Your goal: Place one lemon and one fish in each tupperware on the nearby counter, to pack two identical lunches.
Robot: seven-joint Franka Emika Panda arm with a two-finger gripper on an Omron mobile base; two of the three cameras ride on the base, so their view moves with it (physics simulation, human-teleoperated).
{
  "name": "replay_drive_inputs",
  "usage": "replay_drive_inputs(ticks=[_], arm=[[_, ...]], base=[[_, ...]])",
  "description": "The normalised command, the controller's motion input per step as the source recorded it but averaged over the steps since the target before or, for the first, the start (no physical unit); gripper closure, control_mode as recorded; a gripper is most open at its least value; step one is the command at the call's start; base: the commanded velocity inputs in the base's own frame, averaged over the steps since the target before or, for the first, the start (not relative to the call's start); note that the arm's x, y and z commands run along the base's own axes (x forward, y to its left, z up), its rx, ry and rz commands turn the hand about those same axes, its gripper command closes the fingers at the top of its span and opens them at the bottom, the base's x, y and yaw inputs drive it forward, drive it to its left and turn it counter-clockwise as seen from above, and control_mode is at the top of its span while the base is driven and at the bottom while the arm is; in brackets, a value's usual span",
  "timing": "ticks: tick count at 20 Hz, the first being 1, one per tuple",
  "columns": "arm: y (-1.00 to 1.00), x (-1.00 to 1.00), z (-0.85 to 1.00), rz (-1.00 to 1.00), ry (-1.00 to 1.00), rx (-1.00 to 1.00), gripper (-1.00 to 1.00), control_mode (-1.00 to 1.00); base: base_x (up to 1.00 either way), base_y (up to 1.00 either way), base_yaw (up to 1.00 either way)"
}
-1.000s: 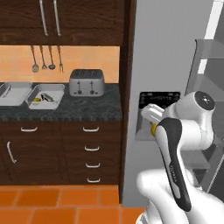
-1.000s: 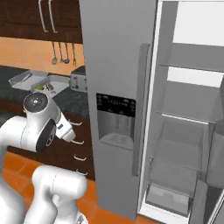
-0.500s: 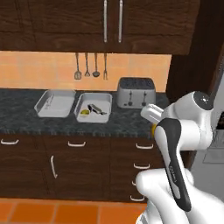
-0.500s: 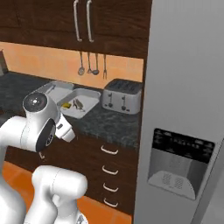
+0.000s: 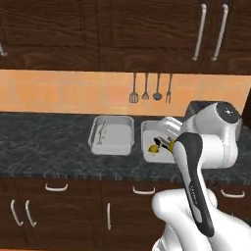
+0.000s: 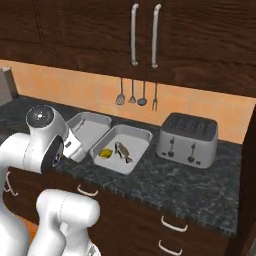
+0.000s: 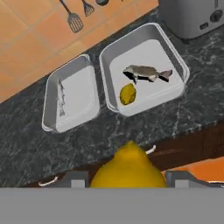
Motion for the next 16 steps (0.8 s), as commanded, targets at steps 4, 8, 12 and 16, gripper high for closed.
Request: replay_drive_inputs(ticks=[4,8,12,16], arm=[[0.0,0.0,0.0,0.0,0.0,0.0,1.0,1.0],[0.0,0.0,0.0,0.0,0.0,0.0,1.0,1.0],[0.11,0.03,-0.2,0.0,0.01,-0.09,1.0,-1.0],[-0.19,0.05,-0.31,0.0,0.0,-0.09,1.0,-1.0]], base=[[0.79,1.0,0.0],[0.59,1.0,0.0],[0.16,0.48,0.0],[0.0,0.0,0.0]])
